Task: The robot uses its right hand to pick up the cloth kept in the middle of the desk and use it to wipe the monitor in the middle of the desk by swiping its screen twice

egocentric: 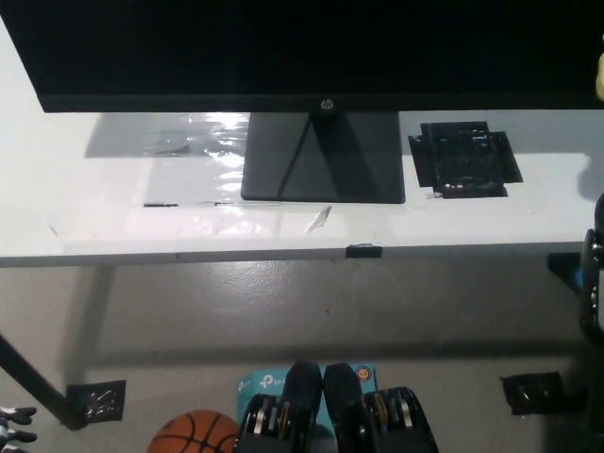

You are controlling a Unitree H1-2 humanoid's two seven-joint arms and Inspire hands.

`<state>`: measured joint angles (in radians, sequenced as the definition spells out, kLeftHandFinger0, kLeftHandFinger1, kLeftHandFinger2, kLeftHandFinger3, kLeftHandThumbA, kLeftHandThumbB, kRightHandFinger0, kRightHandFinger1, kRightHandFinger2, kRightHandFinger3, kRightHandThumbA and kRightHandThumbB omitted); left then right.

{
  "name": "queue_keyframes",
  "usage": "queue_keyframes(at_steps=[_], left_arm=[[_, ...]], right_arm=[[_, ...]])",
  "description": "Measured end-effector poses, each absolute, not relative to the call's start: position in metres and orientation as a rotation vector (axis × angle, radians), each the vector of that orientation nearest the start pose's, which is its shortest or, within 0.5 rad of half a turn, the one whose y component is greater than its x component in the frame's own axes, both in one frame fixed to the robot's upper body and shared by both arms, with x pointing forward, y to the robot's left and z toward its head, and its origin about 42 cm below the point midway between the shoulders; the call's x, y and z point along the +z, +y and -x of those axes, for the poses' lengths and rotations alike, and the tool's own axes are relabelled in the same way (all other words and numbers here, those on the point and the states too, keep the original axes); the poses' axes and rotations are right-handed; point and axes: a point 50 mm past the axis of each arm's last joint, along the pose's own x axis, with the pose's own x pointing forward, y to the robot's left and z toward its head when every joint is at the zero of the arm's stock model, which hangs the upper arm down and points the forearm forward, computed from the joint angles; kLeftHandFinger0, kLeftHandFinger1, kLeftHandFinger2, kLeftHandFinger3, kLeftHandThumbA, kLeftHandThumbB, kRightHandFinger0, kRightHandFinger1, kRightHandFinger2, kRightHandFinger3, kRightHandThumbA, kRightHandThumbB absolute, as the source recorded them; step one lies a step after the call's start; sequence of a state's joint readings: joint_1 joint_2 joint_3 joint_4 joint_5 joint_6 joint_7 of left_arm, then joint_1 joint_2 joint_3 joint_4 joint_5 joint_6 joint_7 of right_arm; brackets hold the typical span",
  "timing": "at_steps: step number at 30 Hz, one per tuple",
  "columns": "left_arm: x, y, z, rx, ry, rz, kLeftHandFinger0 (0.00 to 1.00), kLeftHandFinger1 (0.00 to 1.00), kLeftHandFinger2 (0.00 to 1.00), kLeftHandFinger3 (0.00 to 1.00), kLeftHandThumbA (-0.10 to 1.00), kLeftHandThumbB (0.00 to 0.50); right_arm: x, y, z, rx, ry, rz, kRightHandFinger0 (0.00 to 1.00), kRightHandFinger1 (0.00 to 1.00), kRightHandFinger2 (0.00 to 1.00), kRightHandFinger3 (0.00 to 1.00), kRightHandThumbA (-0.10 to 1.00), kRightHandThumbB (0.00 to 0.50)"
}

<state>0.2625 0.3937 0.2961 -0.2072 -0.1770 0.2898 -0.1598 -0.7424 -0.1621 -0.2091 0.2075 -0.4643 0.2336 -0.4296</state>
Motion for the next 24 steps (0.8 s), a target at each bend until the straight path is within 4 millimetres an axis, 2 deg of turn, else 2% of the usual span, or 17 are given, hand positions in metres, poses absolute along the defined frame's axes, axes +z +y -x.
queue_keyframes(at_steps=[1, 3, 4, 5, 6, 7, 10, 11, 12, 13, 14, 16, 18, 19, 21, 23, 24], left_arm=[[0.126, 0.406, -0.186, 0.140, 0.282, -0.219, 0.45, 0.49, 0.62, 0.82, 0.37, 0.215], [0.126, 0.406, -0.186, 0.139, 0.283, -0.218, 0.43, 0.47, 0.60, 0.80, 0.36, 0.221], [0.126, 0.406, -0.186, 0.139, 0.283, -0.218, 0.44, 0.48, 0.60, 0.80, 0.36, 0.221], [0.126, 0.406, -0.186, 0.140, 0.286, -0.217, 0.43, 0.48, 0.61, 0.80, 0.36, 0.226], [0.126, 0.406, -0.186, 0.140, 0.287, -0.217, 0.43, 0.48, 0.61, 0.80, 0.35, 0.223], [0.126, 0.406, -0.186, 0.140, 0.289, -0.217, 0.44, 0.48, 0.62, 0.80, 0.36, 0.220], [0.127, 0.405, -0.187, 0.139, 0.287, -0.218, 0.43, 0.48, 0.62, 0.80, 0.35, 0.228], [0.128, 0.405, -0.187, 0.138, 0.283, -0.219, 0.43, 0.48, 0.62, 0.80, 0.33, 0.223], [0.130, 0.405, -0.187, 0.137, 0.278, -0.220, 0.43, 0.48, 0.62, 0.79, 0.33, 0.223], [0.131, 0.404, -0.186, 0.137, 0.275, -0.222, 0.43, 0.48, 0.61, 0.79, 0.32, 0.219], [0.132, 0.404, -0.186, 0.137, 0.274, -0.223, 0.43, 0.48, 0.61, 0.80, 0.33, 0.223], [0.132, 0.404, -0.186, 0.136, 0.272, -0.224, 0.44, 0.49, 0.62, 0.80, 0.32, 0.209], [0.133, 0.404, -0.186, 0.136, 0.270, -0.224, 0.44, 0.48, 0.62, 0.80, 0.29, 0.197], [0.133, 0.404, -0.187, 0.136, 0.270, -0.224, 0.44, 0.48, 0.62, 0.80, 0.29, 0.209], [0.133, 0.404, -0.186, 0.136, 0.271, -0.224, 0.44, 0.48, 0.62, 0.80, 0.30, 0.217], [0.132, 0.404, -0.185, 0.135, 0.274, -0.225, 0.44, 0.48, 0.60, 0.79, 0.29, 0.218], [0.131, 0.404, -0.184, 0.136, 0.278, -0.225, 0.43, 0.47, 0.60, 0.79, 0.28, 0.216]], right_arm=[[0.327, -0.277, -0.469, -0.662, -0.389, 0.471, 0.00, 0.00, 0.00, 0.56, -0.10, 0.156], [0.330, -0.266, -0.472, -0.626, -0.387, 0.569, 0.00, 0.00, 0.00, 0.45, -0.10, 0.159], [0.330, -0.264, -0.473, -0.617, -0.385, 0.591, 0.00, 0.00, 0.01, 0.42, -0.10, 0.192], [0.331, -0.256, -0.477, -0.591, -0.380, 0.652, 0.00, 0.00, 0.07, 0.43, -0.10, 0.176], [0.332, -0.249, -0.480, -0.573, -0.378, 0.694, 0.00, 0.00, 0.06, 0.34, -0.10, 0.150], [0.333, -0.243, -0.483, -0.557, -0.373, 0.730, 0.00, 0.01, 0.10, 0.26, -0.10, 0.073], [0.334, -0.223, -0.498, -0.504, -0.353, 0.868, 0.00, 0.00, 0.05, 0.17, -0.10, 0.084], [0.336, -0.217, -0.504, -0.491, -0.347, 0.907, 0.00, 0.00, 0.05, 0.09, -0.10, 0.099], [0.337, -0.211, -0.509, -0.485, -0.338, 0.952, 0.00, 0.00, 0.09, 0.01, -0.10, 0.155], [0.338, -0.208, -0.513, -0.485, -0.331, 0.983, 0.00, 0.00, 0.16, 0.00, -0.10, 0.172], [0.341, -0.205, -0.519, -0.488, -0.326, 1.015, 0.00, 0.01, 0.22, 0.11, -0.10, 0.182], [0.341, -0.200, -0.528, -0.485, -0.306, 1.075, 0.00, 0.01, 0.28, 0.18, -0.10, 0.186], [0.344, -0.197, -0.535, -0.491, -0.285, 1.102, 0.00, 0.00, 0.29, 0.11, -0.10, 0.134], [0.345, -0.195, -0.538, -0.491, -0.274, 1.111, 0.00, 0.00, 0.30, 0.18, -0.10, 0.151], [0.348, -0.191, -0.543, -0.496, -0.263, 1.119, 0.00, 0.00, 0.34, 0.19, -0.10, 0.152], [0.350, -0.189, -0.546, -0.500, -0.259, 1.126, 0.00, 0.01, 0.38, 0.34, -0.10, 0.191], [0.350, -0.186, -0.548, -0.502, -0.253, 1.132, 0.00, 0.01, 0.39, 0.32, -0.10, 0.184]])
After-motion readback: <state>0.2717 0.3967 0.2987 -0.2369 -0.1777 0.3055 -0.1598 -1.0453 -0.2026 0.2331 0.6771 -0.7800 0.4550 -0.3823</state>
